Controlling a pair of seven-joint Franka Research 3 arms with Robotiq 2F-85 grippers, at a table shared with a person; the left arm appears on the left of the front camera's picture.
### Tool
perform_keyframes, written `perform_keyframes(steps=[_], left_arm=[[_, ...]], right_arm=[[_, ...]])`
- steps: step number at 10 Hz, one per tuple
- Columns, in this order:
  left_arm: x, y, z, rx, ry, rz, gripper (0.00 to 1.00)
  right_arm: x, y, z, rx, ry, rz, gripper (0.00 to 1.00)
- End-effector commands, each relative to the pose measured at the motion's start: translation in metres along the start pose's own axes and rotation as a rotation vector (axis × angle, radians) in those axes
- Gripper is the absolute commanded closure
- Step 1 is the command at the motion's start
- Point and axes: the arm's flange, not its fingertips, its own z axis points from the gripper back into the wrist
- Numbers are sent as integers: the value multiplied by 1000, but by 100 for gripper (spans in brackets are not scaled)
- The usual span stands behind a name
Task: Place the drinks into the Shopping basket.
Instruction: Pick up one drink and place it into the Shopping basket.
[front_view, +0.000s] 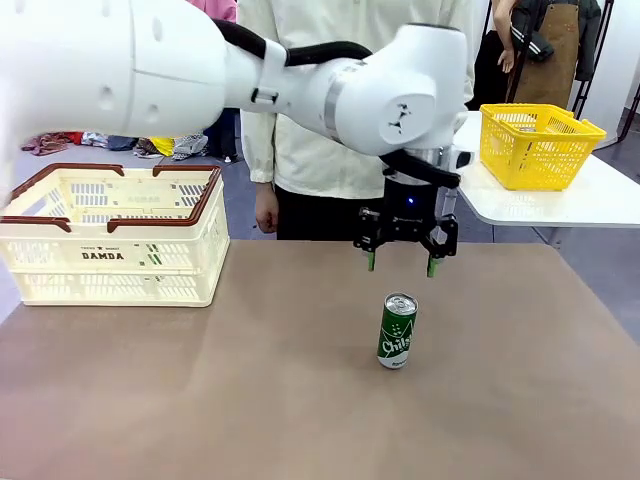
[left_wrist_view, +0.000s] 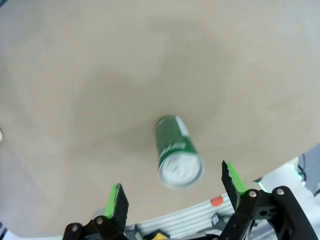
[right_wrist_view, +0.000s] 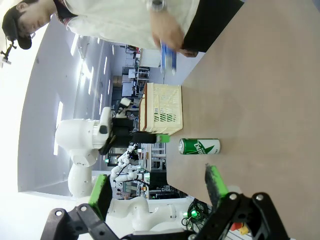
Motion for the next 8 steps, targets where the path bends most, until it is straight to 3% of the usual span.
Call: perform_keyframes(steps=[1,2,4,6,8], left_arm=[[-100,108,94,-114,-21,17,0],[-151,166,144,-223,-27,56,0],[-229,257,196,-259,-136,210,0],[-280,325,209,-298,-223,153,0],[-328,387,215,-449,-367,233,0]], right_arm=[[-1,1,2,5,8,21,0],[-1,1,2,5,8,21,0],[-1,1,2,5,8,21,0],[-1,1,2,5,8,21,0],[-1,1,2,5,8,21,0]])
